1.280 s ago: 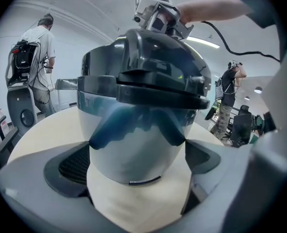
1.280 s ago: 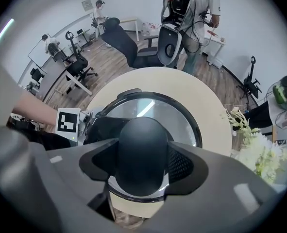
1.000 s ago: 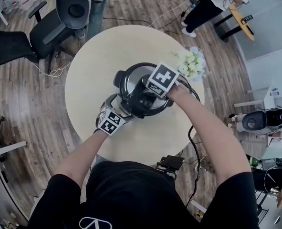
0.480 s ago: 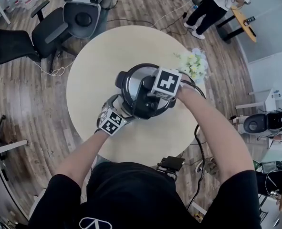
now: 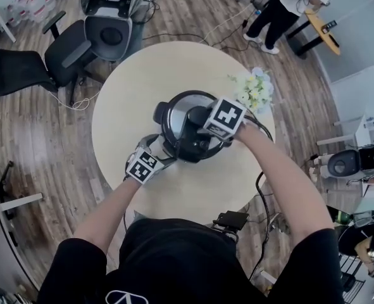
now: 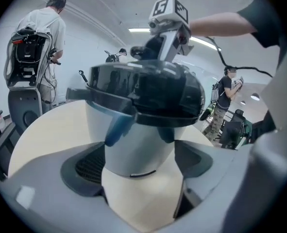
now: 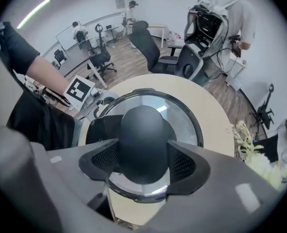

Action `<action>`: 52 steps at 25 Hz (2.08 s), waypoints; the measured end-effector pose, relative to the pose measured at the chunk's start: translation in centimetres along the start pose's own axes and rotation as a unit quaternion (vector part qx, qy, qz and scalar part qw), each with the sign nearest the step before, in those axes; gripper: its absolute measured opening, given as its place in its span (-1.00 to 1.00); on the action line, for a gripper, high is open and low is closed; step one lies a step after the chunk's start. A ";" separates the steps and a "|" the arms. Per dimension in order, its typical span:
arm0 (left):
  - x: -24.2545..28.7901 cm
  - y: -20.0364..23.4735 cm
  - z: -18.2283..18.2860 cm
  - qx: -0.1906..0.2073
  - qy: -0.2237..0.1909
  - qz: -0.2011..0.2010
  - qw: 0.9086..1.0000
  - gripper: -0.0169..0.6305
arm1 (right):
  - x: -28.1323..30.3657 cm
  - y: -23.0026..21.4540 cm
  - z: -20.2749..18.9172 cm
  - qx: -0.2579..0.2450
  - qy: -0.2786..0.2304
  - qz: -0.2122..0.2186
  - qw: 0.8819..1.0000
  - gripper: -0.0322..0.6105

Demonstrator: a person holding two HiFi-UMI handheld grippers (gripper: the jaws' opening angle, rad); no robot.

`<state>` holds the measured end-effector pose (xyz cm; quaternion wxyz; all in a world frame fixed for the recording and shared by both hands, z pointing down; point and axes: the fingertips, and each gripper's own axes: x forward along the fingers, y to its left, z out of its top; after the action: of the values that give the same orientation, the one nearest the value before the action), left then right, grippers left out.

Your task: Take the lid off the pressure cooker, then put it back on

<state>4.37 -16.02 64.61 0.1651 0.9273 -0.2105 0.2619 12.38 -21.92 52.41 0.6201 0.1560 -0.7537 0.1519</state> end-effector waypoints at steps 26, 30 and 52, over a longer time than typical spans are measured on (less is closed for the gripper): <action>-17.0 -4.1 25.8 0.073 -0.318 0.090 0.941 -0.95 | -14.9 5.4 -4.2 0.293 -0.480 -0.257 0.786 -0.80; -16.9 -5.1 27.5 0.080 -0.338 0.099 0.933 -0.95 | -17.6 5.5 -4.7 0.298 -0.525 -0.308 0.735 -0.82; -17.0 -5.6 28.2 0.072 -0.338 0.105 0.932 -0.95 | -18.8 5.8 -6.0 0.299 -0.534 -0.362 0.703 -0.88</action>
<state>5.57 -17.75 31.28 -0.0113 0.9430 -0.3306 -0.0372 18.71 -13.27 34.88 0.0412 0.6490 -0.7592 0.0249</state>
